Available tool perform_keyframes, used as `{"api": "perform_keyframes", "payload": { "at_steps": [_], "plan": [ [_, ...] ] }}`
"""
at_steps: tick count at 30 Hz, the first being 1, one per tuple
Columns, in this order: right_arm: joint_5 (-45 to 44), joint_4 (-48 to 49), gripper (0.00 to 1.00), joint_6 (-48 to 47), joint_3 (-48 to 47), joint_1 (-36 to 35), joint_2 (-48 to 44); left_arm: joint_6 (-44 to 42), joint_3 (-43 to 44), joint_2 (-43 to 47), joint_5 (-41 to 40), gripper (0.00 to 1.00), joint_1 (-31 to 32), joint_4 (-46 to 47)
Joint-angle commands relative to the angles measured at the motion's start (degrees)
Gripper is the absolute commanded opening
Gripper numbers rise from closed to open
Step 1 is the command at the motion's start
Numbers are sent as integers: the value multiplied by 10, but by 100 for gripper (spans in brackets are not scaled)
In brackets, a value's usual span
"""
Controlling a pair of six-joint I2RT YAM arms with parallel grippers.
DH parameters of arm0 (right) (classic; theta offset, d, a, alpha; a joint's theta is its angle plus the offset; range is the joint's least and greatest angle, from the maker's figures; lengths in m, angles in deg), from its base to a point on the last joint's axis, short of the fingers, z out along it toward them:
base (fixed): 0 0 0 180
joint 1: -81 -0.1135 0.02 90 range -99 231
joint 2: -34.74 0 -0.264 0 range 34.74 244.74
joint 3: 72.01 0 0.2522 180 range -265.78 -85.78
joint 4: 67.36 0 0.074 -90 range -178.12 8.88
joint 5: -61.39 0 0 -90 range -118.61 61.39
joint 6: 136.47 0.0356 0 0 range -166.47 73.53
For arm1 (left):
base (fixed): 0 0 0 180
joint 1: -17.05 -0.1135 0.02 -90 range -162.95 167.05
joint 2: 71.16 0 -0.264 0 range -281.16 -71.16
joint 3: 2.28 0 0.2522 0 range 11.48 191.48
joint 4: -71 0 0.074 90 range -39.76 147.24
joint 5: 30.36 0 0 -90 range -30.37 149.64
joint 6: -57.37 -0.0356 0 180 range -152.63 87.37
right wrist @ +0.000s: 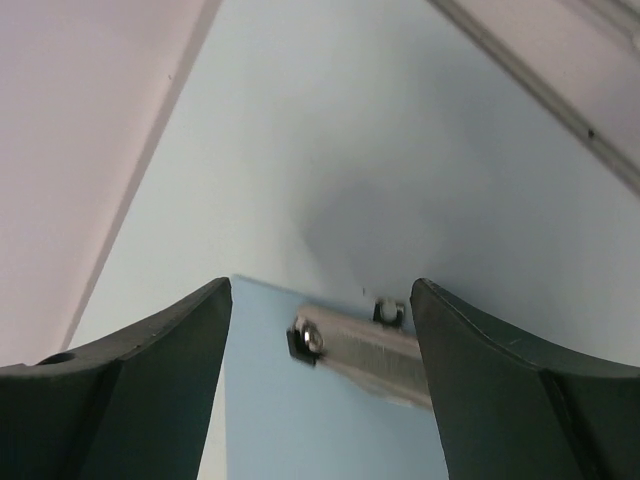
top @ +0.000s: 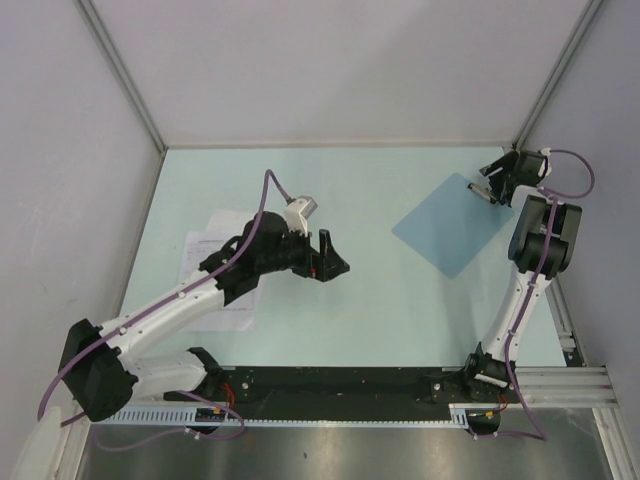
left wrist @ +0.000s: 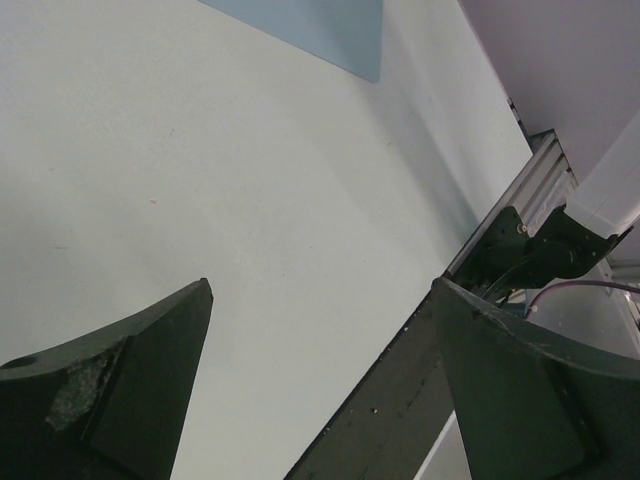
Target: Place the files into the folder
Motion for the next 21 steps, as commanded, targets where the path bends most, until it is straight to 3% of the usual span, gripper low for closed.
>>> {"api": "perform_keyframes", "payload": {
  "at_steps": [1,3,10,15,17,19,21],
  "plan": [
    [13,-127,79,24,49,-23,-50,5,31,3,-8,96,3,-5],
    [-3,-176,81,30,85,-36,-93,2,39,2,-17,96,2,-16],
    [14,-210,89,40,272,-157,-281,-30,73,-23,-53,96,2,-63],
    [-16,-253,92,-59,377,-232,-407,-27,90,-66,-54,97,2,-69],
    [-79,-288,93,-125,386,-260,-441,-17,85,-98,-43,96,2,-46],
    [-124,-304,95,-155,387,-261,-448,-10,88,-138,-18,93,2,-33],
    [-97,-301,95,-176,387,-243,-447,-3,89,-168,-5,91,3,-9]
  ]
}}
